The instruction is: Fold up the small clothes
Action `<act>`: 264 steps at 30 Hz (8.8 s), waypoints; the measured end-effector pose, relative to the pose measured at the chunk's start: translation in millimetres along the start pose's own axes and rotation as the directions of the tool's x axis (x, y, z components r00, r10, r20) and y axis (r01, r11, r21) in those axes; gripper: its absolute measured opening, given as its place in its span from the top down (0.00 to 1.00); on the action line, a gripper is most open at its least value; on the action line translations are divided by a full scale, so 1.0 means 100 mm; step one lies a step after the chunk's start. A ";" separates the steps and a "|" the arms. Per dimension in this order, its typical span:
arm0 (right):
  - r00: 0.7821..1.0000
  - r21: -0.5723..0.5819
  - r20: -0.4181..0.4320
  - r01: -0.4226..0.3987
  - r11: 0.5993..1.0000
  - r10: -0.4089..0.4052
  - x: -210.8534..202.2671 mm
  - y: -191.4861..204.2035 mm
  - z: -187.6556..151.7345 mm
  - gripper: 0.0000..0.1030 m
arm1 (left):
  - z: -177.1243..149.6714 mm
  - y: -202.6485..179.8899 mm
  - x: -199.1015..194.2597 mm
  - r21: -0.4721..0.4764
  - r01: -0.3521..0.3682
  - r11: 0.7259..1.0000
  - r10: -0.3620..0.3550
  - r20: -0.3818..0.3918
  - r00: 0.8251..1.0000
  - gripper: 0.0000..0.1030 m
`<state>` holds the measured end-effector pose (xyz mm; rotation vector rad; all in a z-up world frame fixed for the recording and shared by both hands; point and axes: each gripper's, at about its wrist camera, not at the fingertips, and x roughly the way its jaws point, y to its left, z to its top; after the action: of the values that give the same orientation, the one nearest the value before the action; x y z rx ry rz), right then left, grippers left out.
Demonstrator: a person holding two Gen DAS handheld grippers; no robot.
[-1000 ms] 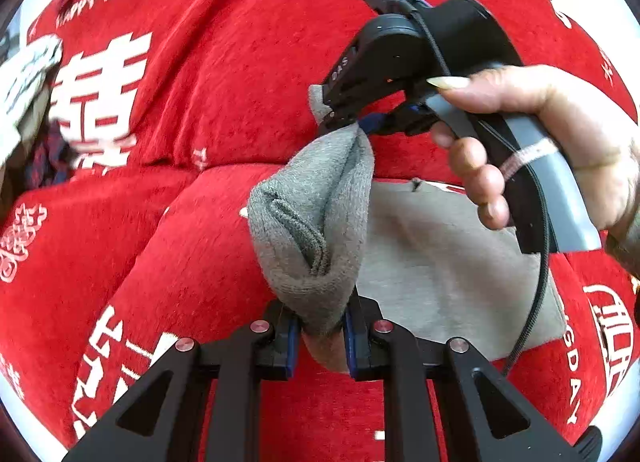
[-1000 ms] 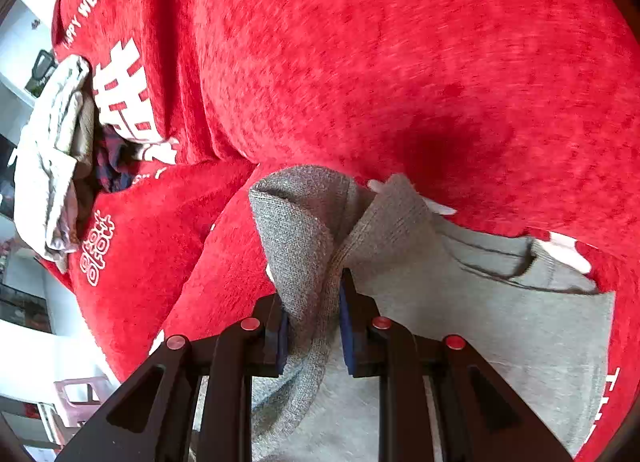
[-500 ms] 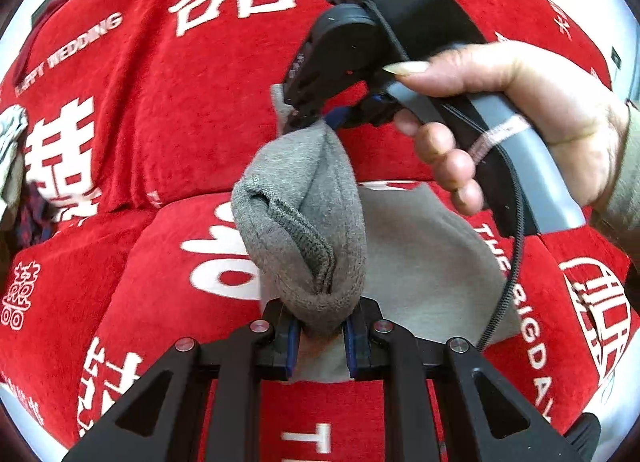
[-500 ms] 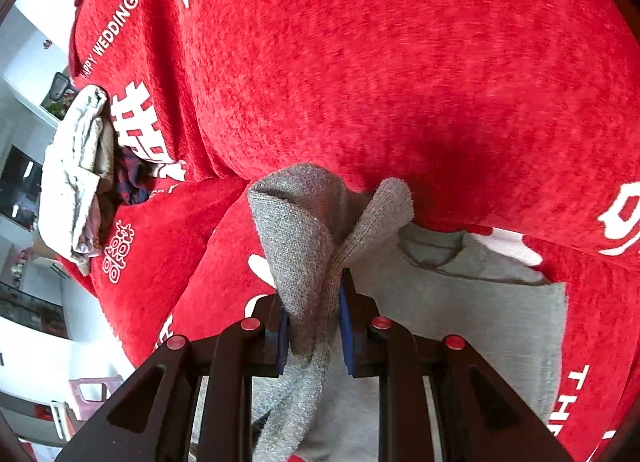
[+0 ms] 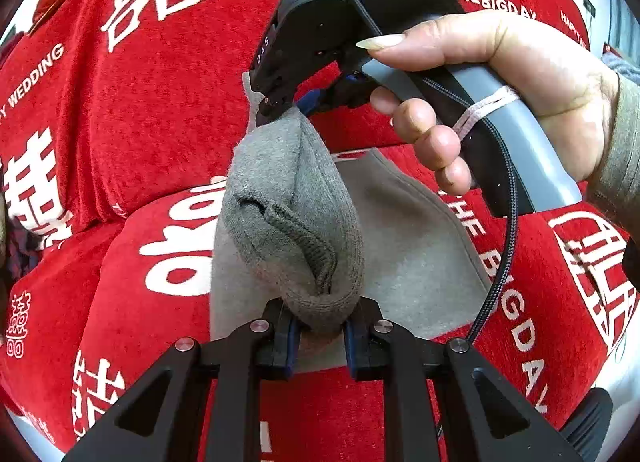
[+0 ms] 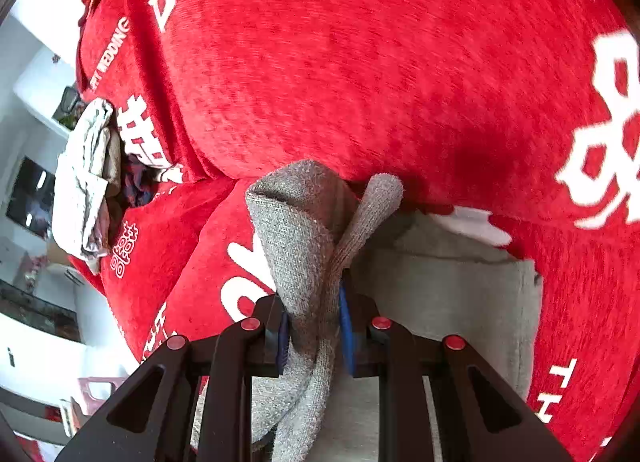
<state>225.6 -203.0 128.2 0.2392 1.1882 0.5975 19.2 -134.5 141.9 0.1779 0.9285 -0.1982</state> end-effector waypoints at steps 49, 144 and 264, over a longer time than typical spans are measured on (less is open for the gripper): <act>0.992 0.164 0.089 -0.102 0.981 0.088 -0.22 -1.76 -0.71 0.78 | -0.08 -1.13 0.66 0.177 0.048 0.983 -0.028 -0.113 0.993 0.81; 0.990 0.316 0.132 -0.001 0.949 -0.043 -0.14 -1.08 -1.25 0.47 | 0.55 0.74 1.74 -0.379 0.349 0.857 -0.465 -0.275 0.842 0.33; 0.955 -0.011 0.237 0.187 0.982 -0.179 -0.39 0.99 -2.71 0.65 | -1.25 1.01 -0.12 -0.169 0.239 0.956 -0.251 -0.053 0.966 0.51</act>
<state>-63.8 -179.0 105.6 0.1636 0.9581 0.4136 -60.0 -6.1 84.7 -0.0819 1.0358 -0.3463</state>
